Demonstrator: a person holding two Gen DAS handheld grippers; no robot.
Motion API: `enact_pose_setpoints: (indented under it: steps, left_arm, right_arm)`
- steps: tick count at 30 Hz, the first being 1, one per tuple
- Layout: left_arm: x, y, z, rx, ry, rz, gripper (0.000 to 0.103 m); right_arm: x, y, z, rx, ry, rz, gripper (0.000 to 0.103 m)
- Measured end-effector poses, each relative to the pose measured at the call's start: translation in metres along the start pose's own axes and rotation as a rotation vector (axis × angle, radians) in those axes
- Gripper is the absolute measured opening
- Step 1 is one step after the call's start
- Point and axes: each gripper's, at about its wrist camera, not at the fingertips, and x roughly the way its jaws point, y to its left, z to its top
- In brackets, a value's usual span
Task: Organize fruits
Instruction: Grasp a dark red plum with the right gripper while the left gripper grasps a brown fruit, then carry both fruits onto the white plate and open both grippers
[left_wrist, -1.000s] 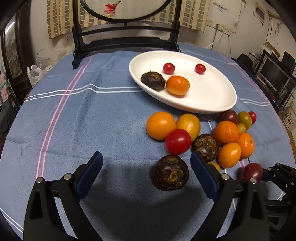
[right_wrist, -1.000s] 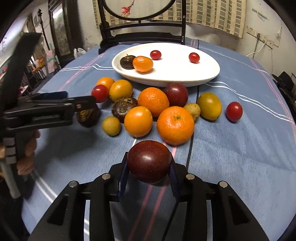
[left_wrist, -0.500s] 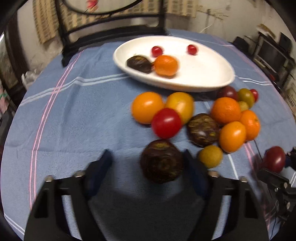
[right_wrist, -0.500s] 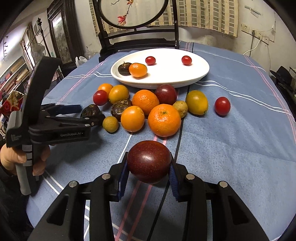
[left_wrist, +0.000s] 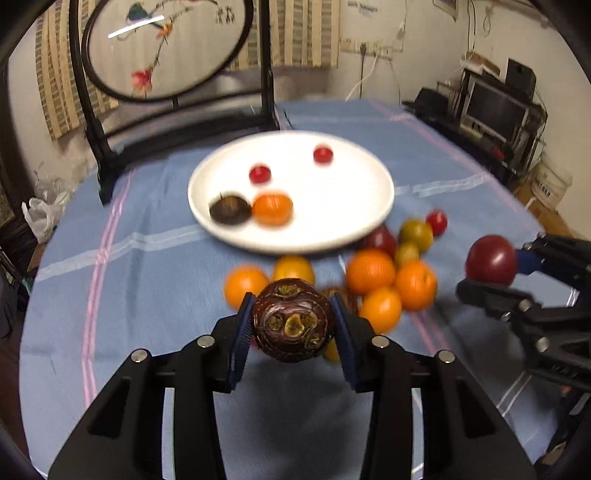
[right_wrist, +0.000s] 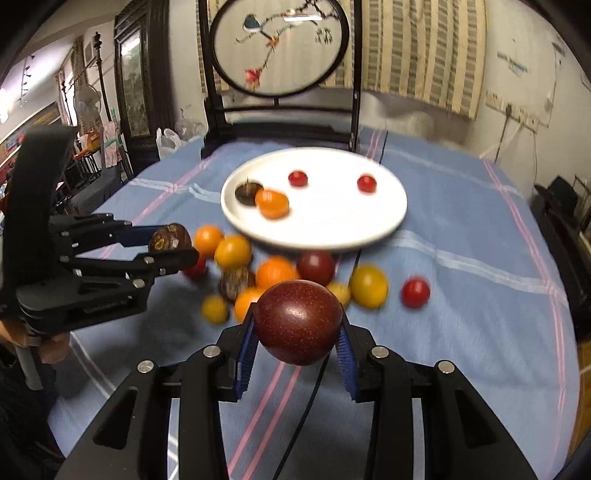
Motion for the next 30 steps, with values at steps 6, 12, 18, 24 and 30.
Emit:
enact_pose_setpoints:
  steps: [6, 12, 18, 24, 30]
  left_arm:
    - [0.024, 0.020, 0.056, -0.093, -0.001, 0.042, 0.040]
    - [0.075, 0.026, 0.102, -0.143, 0.025, 0.082, 0.040]
    - [0.121, 0.016, 0.115, -0.116, 0.085, 0.117, 0.040]
    - [0.136, 0.014, 0.113, -0.129, 0.123, 0.131, 0.071]
    - [0.092, 0.011, 0.102, -0.139, 0.041, 0.145, 0.089]
  right_arm:
    - [0.025, -0.005, 0.040, -0.035, -0.032, 0.015, 0.039]
    - [0.079, -0.019, 0.065, -0.050, 0.032, -0.006, 0.040]
    - [0.120, -0.034, 0.068, -0.035, 0.100, -0.018, 0.040]
    - [0.127, -0.041, 0.069, 0.000, 0.103, -0.002, 0.058]
    - [0.096, -0.052, 0.062, 0.038, 0.031, -0.058, 0.078]
